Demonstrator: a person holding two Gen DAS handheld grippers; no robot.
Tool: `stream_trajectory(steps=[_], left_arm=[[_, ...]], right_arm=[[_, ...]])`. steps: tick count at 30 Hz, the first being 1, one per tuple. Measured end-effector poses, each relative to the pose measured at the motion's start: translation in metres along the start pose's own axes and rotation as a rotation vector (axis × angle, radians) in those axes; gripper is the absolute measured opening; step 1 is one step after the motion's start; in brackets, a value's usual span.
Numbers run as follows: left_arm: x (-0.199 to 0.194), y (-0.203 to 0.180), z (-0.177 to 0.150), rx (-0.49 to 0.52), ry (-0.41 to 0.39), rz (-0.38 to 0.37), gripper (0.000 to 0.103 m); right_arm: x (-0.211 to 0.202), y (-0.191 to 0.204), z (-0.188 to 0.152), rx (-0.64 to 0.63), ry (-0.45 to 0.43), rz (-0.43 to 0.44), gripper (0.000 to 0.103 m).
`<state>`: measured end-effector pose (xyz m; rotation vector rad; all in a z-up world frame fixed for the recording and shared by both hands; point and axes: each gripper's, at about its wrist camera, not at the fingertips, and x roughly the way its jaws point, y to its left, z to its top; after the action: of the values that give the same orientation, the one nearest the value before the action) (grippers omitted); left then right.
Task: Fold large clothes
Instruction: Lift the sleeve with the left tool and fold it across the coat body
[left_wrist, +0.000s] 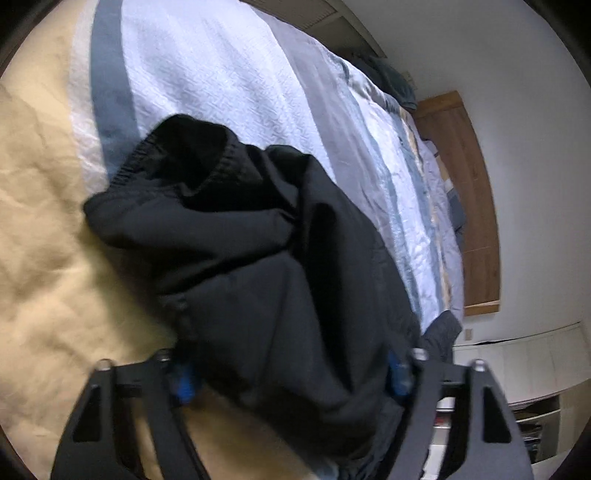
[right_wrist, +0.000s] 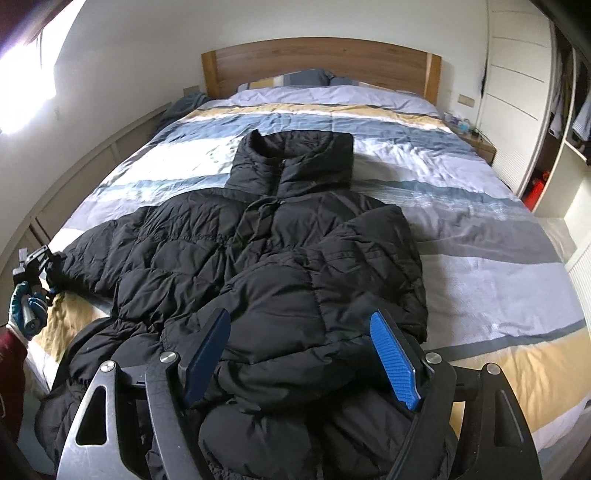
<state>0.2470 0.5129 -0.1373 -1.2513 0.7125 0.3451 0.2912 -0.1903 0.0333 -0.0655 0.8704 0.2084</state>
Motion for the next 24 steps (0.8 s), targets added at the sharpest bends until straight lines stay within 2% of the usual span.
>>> stream_trajectory(steps=[3, 4, 7, 10, 16, 24], left_arm=[[0.002, -0.005, 0.003, 0.009, -0.002, -0.011, 0.032], [0.001, -0.006, 0.004, 0.011, -0.002, -0.015, 0.026], [-0.003, -0.012, 0.006, 0.034, -0.007, -0.031, 0.015], [-0.010, -0.027, 0.003, 0.092, -0.022, -0.037, 0.011], [-0.031, -0.058, -0.007, 0.200, -0.049, -0.050, 0.010], [-0.067, -0.107, -0.049, 0.404, -0.067, -0.104, 0.009]], right_arm=[[-0.003, -0.003, -0.003, 0.009, 0.002, -0.006, 0.078], [-0.004, -0.003, -0.005, 0.009, 0.002, -0.006, 0.078], [-0.009, -0.003, -0.008, 0.003, 0.000, -0.012, 0.078], [-0.015, -0.005, -0.010, 0.007, -0.008, -0.011, 0.078], [-0.036, -0.009, -0.014, 0.015, -0.041, -0.009, 0.078], [-0.063, -0.012, -0.022, 0.017, -0.086, 0.004, 0.078]])
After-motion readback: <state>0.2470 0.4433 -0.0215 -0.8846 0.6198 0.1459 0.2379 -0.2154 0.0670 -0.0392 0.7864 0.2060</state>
